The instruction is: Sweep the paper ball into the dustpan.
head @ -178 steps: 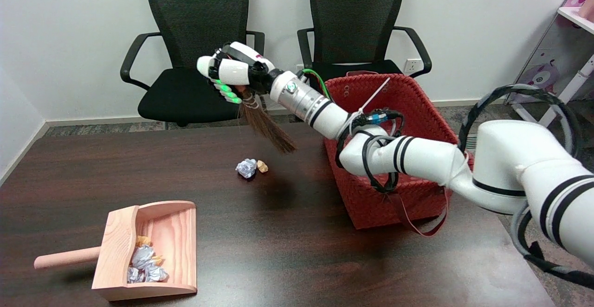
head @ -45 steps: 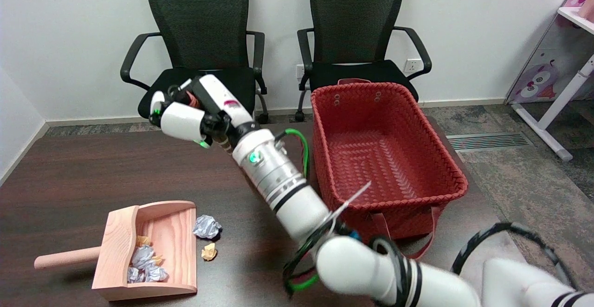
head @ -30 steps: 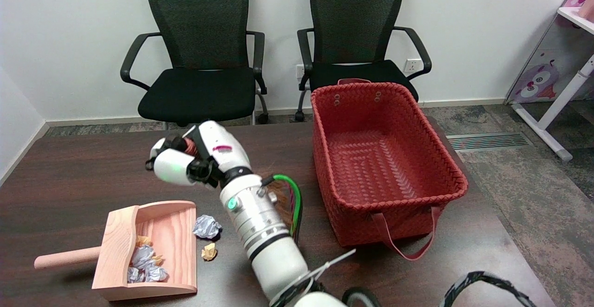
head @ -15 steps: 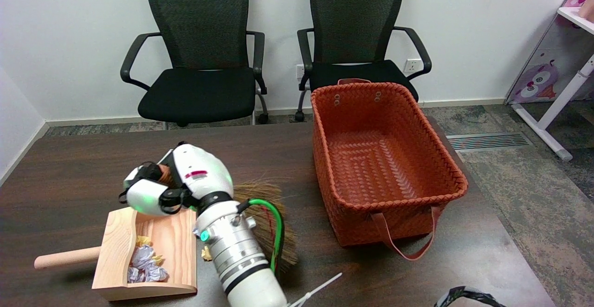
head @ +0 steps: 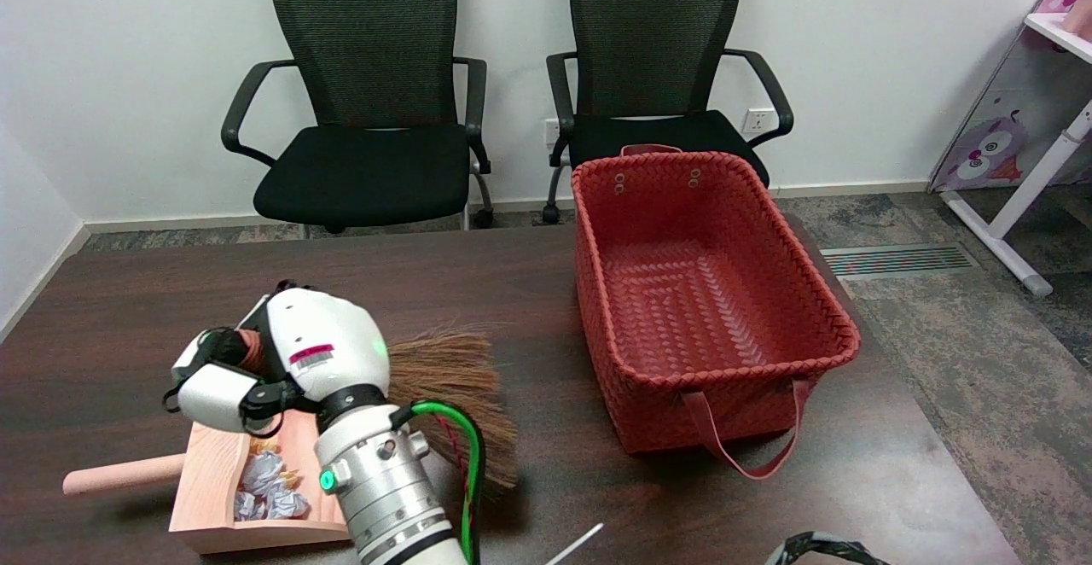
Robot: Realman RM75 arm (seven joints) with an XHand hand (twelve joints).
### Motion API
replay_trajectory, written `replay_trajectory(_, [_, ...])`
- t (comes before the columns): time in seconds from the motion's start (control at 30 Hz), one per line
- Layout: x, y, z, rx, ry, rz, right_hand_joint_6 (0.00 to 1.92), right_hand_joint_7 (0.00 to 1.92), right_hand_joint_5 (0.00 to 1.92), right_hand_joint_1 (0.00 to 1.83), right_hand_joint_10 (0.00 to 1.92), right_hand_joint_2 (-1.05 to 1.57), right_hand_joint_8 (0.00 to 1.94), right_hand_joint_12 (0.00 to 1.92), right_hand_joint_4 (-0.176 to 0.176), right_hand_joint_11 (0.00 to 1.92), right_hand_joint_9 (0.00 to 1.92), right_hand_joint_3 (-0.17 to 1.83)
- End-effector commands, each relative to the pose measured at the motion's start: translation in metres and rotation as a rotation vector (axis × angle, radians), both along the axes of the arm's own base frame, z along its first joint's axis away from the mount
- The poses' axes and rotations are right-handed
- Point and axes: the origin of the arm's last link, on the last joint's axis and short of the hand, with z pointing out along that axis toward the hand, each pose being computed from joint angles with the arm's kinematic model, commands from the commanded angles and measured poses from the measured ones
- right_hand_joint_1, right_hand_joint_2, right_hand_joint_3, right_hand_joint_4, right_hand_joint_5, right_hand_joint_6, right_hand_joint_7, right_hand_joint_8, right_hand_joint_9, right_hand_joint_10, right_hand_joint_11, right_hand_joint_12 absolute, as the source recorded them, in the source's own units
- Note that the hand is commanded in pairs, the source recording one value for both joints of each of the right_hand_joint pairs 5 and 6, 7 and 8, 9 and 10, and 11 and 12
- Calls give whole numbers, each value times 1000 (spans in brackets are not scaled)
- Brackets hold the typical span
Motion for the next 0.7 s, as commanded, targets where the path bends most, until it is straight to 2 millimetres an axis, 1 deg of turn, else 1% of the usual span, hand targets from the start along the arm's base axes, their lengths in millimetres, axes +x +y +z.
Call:
replay_trajectory(0.03, [-19, -3, -21, 108, -173, 38, 1920, 1920, 1920, 414, 1920, 1335, 1920, 1920, 45, 1920, 1920, 1469])
replay_trajectory(0.23, [-27, -11, -11, 108, -257, 26, 1920, 1920, 1920, 418, 1920, 1322, 1920, 1920, 43, 1920, 1920, 1462])
replay_trajectory(0.37, [-37, -21, -2, 97, -343, -30, 1920, 1920, 1920, 423, 1920, 1283, 1920, 1920, 40, 1920, 1920, 1475])
replay_trajectory(0.57, [-45, -33, 5, 73, -350, -63, 1920, 1920, 1920, 432, 1920, 1270, 1920, 1920, 38, 1920, 1920, 1470])
replay_trajectory(0.7, [-51, -41, 9, 77, -394, -103, 1920, 1920, 1920, 445, 1920, 1266, 1920, 1920, 35, 1920, 1920, 1454])
